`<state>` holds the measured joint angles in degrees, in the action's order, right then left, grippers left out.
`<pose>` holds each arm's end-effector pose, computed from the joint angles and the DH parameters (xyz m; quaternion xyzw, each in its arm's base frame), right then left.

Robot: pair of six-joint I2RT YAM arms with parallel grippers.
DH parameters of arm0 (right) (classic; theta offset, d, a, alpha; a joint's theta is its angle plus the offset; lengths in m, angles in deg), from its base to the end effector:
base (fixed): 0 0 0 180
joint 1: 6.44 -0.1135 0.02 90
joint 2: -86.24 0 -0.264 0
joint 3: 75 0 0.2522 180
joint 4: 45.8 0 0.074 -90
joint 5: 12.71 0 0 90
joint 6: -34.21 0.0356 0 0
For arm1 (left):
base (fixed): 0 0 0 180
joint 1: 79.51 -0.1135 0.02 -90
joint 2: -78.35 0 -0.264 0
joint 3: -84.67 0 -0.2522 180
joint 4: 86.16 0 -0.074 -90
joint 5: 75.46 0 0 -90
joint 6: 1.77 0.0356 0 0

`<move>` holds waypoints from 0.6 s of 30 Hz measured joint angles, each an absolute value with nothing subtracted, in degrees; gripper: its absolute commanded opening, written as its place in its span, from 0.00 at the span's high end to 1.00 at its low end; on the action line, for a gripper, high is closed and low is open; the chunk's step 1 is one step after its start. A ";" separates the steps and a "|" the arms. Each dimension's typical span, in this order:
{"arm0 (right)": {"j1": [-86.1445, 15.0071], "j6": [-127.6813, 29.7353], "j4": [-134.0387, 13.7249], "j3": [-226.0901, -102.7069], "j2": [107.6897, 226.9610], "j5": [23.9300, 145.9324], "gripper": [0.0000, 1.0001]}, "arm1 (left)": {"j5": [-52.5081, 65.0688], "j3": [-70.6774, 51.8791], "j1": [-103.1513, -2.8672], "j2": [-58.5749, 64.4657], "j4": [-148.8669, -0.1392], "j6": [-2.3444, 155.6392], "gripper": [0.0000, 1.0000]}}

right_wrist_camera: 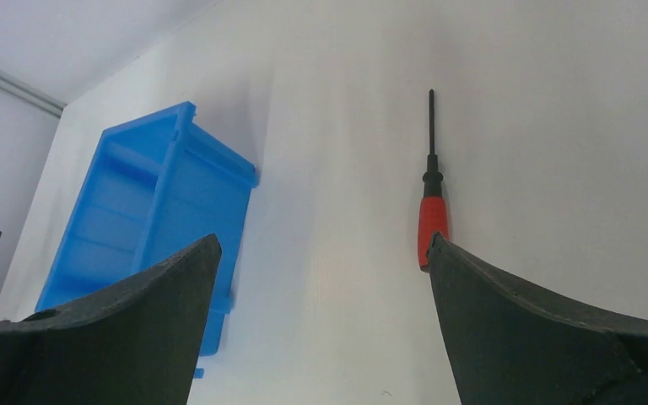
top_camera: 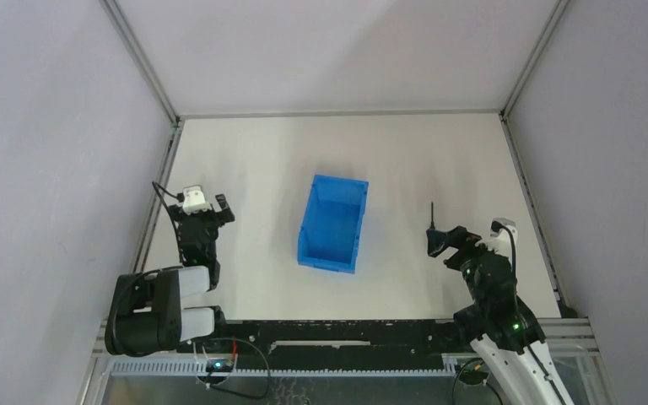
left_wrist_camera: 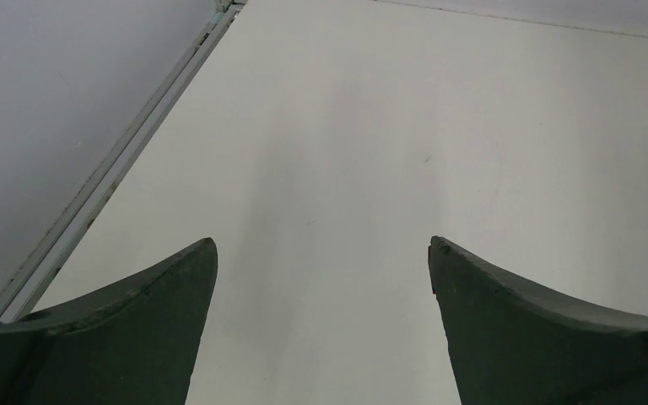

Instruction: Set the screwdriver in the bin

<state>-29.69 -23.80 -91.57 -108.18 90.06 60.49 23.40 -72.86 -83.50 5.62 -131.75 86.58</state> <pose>0.0776 0.0222 0.2242 0.1476 0.7832 0.1710 0.5792 0.2108 0.0202 0.1628 -0.0884 0.7297 0.0706 0.6744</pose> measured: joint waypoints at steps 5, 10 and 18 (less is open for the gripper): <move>-29.69 -22.84 -91.57 -108.23 89.95 59.38 0.00 | 23.40 -72.86 -83.50 5.62 -131.75 86.58 0.00; -29.69 -23.93 -91.44 -111.51 90.82 60.25 0.01 | 23.38 -72.86 -83.50 5.62 -131.73 86.58 0.00; -29.60 -31.69 -92.77 -139.57 113.60 60.34 0.01 | 23.38 -72.86 -83.50 5.62 -131.75 86.58 0.00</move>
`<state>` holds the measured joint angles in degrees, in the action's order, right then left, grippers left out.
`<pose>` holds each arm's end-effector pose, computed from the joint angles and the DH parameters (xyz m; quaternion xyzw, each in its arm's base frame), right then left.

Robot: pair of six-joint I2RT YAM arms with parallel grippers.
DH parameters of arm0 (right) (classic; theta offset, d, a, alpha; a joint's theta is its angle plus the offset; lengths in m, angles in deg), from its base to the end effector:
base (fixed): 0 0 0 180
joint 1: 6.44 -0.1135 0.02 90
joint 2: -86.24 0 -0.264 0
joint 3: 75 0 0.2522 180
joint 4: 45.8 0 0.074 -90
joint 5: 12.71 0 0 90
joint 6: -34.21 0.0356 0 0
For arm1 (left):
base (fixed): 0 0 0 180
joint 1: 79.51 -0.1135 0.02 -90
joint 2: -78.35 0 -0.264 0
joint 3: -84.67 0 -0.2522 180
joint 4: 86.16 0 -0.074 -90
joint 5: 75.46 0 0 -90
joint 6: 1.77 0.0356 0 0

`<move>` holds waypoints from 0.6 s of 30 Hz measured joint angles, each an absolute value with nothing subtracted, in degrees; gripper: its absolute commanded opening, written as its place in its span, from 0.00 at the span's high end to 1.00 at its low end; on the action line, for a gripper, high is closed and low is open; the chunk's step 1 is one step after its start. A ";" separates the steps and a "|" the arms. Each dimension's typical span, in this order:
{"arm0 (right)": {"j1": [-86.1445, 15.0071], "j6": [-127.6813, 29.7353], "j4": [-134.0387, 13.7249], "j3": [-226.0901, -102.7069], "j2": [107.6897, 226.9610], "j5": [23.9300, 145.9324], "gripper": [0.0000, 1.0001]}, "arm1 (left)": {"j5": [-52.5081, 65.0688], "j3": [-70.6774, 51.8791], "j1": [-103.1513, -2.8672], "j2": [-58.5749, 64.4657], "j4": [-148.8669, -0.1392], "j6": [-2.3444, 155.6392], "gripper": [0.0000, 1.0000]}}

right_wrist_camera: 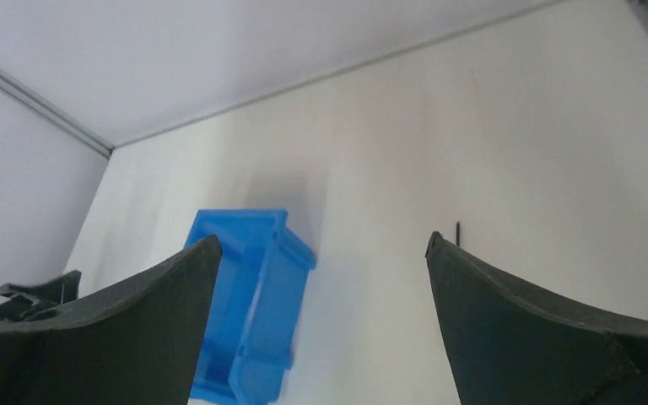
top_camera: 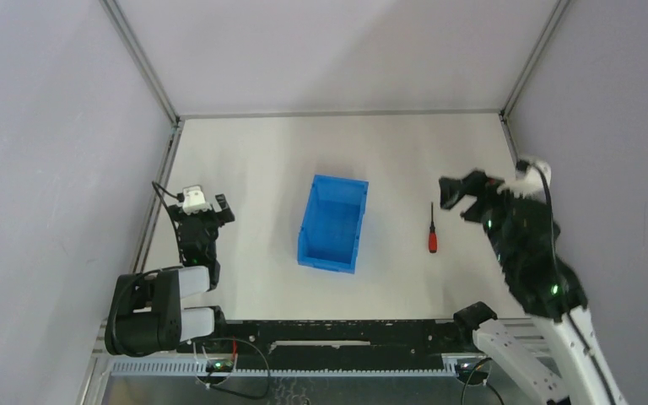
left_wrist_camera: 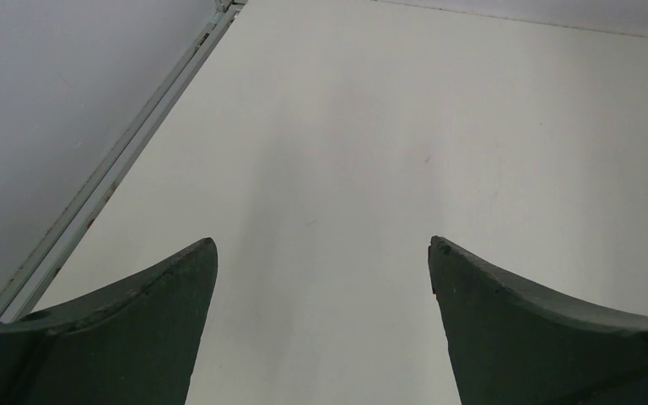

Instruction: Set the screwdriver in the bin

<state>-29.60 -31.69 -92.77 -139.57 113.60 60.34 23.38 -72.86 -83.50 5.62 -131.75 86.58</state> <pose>0.0895 0.0270 0.3690 0.1012 0.7555 0.1522 0.6291 0.2108 0.0202 0.1628 -0.0882 0.7297 0.0705 0.6744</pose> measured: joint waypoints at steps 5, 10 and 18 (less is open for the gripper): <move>-24.11 -35.65 -101.38 -165.67 137.97 62.64 0.01 | 23.38 -72.86 -83.50 5.62 -131.73 86.58 0.00; -16.57 -36.74 -110.83 -176.66 157.82 68.10 0.07 | 23.40 -72.86 -83.50 5.62 -131.75 86.58 0.00; -14.43 -38.75 -114.85 -162.30 182.01 70.35 0.28 | 23.38 -72.86 -83.50 5.62 -131.75 86.58 0.00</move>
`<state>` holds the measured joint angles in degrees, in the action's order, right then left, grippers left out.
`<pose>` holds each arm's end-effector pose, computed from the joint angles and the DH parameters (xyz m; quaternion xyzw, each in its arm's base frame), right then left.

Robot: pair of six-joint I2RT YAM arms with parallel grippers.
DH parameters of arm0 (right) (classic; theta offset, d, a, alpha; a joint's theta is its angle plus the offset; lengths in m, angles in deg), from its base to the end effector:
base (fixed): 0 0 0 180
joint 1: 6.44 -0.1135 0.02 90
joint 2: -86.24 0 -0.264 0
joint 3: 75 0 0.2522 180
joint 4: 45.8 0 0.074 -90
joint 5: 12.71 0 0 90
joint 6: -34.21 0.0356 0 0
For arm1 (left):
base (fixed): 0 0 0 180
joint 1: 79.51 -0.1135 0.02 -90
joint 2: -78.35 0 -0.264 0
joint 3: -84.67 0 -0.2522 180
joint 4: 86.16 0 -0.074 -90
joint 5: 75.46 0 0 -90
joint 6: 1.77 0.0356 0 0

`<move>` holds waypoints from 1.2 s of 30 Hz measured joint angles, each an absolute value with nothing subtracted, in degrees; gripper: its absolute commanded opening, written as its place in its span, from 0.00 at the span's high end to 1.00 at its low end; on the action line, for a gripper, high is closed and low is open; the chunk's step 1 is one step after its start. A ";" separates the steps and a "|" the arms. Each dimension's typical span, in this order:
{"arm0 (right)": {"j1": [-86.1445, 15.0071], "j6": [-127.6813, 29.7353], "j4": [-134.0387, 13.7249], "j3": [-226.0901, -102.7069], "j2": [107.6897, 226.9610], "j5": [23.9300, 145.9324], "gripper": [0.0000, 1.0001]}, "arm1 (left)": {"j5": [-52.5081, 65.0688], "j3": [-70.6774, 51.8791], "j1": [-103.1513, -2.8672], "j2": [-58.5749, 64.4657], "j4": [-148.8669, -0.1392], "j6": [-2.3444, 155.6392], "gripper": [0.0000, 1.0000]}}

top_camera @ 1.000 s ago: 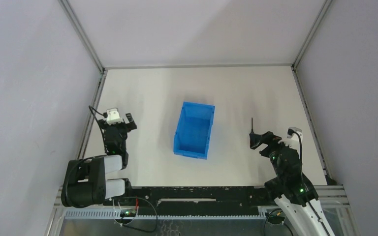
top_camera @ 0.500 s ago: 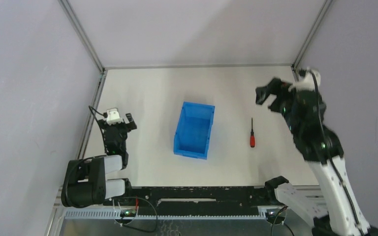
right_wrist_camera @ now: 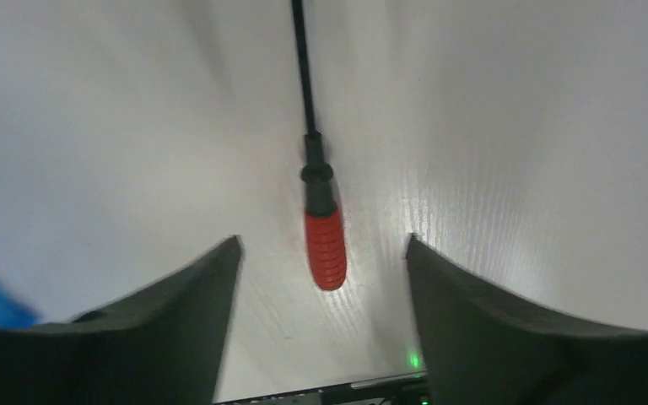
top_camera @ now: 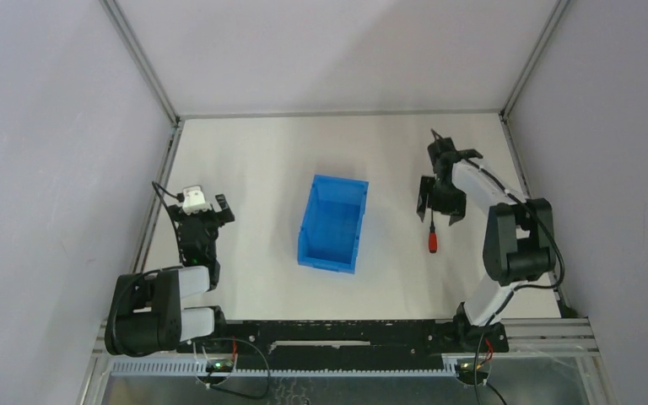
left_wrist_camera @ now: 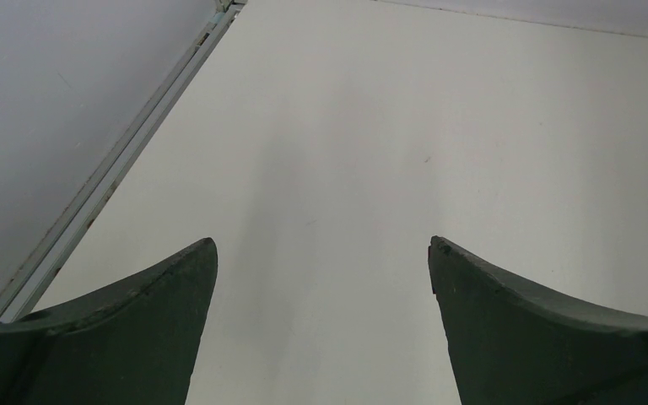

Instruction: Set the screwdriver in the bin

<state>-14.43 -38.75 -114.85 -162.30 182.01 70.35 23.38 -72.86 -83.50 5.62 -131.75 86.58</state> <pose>0.3171 0.0402 0.2323 0.0848 0.9886 -0.0352 0.1190 0.2108 0.0202 0.1628 -0.0882 0.7297 0.0705 0.6744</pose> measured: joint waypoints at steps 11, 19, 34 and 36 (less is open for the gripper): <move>-14.30 -39.21 -110.52 -155.81 191.52 70.61 0.75 | 23.40 -72.86 -83.50 5.62 -131.75 86.58 0.00; -13.67 -40.02 -110.59 -155.79 190.97 71.49 1.00 | 23.38 -72.86 -83.50 5.62 -131.75 86.58 0.00; -15.15 -35.82 -130.52 -170.45 175.76 67.09 1.00 | 23.40 -72.86 -83.50 5.62 -131.75 86.58 0.00; -19.87 -34.16 -132.31 -172.86 175.48 67.71 1.00 | 23.38 -72.86 -83.50 5.62 -131.75 86.58 0.00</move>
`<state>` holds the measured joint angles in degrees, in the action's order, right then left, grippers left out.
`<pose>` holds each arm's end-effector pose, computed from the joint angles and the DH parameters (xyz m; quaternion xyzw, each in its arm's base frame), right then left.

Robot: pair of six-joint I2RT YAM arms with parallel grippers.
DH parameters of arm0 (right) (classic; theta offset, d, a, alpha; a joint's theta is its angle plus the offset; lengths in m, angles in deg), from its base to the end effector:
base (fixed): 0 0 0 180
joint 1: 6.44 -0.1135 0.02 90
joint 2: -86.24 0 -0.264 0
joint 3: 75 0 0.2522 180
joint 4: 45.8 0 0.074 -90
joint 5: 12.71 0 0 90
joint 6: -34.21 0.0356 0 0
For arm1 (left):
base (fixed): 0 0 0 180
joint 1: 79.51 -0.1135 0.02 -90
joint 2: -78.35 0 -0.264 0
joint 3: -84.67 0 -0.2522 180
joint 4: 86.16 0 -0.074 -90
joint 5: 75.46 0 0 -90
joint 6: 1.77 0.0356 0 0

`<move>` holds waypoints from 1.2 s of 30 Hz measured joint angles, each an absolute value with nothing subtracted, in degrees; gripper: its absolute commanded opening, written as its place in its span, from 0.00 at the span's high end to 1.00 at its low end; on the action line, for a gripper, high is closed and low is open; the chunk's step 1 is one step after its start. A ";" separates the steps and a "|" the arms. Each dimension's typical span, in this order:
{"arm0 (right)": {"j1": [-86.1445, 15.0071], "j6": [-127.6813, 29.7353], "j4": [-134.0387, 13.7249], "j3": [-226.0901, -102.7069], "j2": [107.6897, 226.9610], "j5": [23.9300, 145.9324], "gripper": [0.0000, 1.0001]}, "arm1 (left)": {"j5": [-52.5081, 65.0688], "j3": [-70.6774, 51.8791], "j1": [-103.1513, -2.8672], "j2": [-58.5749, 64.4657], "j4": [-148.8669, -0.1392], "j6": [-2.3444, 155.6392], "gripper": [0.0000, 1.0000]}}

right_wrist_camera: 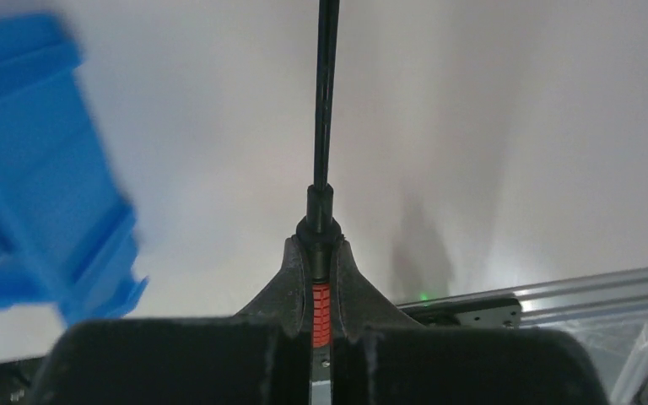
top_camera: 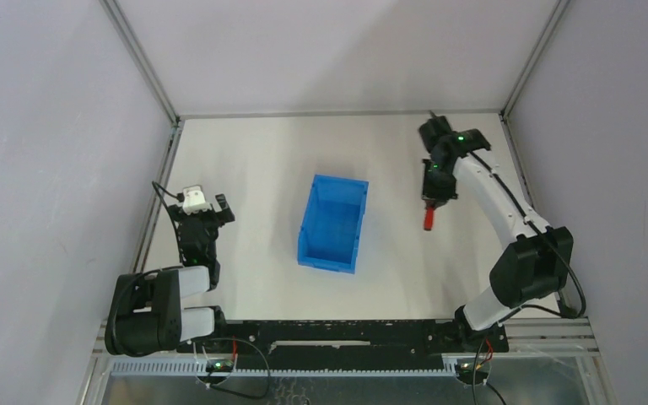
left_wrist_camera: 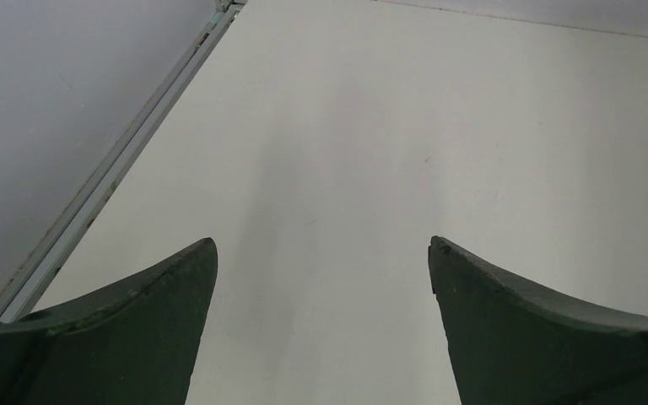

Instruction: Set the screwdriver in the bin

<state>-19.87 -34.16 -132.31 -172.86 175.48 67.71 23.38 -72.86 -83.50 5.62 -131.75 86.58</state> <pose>0.2822 0.0613 0.3086 0.0796 0.9878 -0.0475 0.1252 0.2108 0.0202 0.1628 -0.0882 0.7297 0.0705 0.6744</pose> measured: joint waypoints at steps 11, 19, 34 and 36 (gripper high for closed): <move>-49.82 -26.47 -135.50 -201.23 192.46 69.48 1.00 | 23.40 -72.86 -83.50 5.62 -131.75 86.58 0.00; -54.71 -25.09 -133.60 -203.20 200.52 69.96 1.00 | 23.38 -72.86 -83.50 5.62 -131.75 86.58 0.00; -54.21 -21.35 -116.60 -185.65 210.10 69.87 0.74 | 23.40 -72.86 -83.50 5.62 -131.75 86.58 0.00; -54.19 -20.87 -115.85 -185.60 210.08 69.65 0.63 | 23.38 -72.86 -83.50 5.62 -131.75 86.58 0.00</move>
<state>-54.19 -20.87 -115.85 -185.60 210.08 69.65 23.38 -72.86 -83.50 5.62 -131.75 86.58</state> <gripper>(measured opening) 0.247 0.996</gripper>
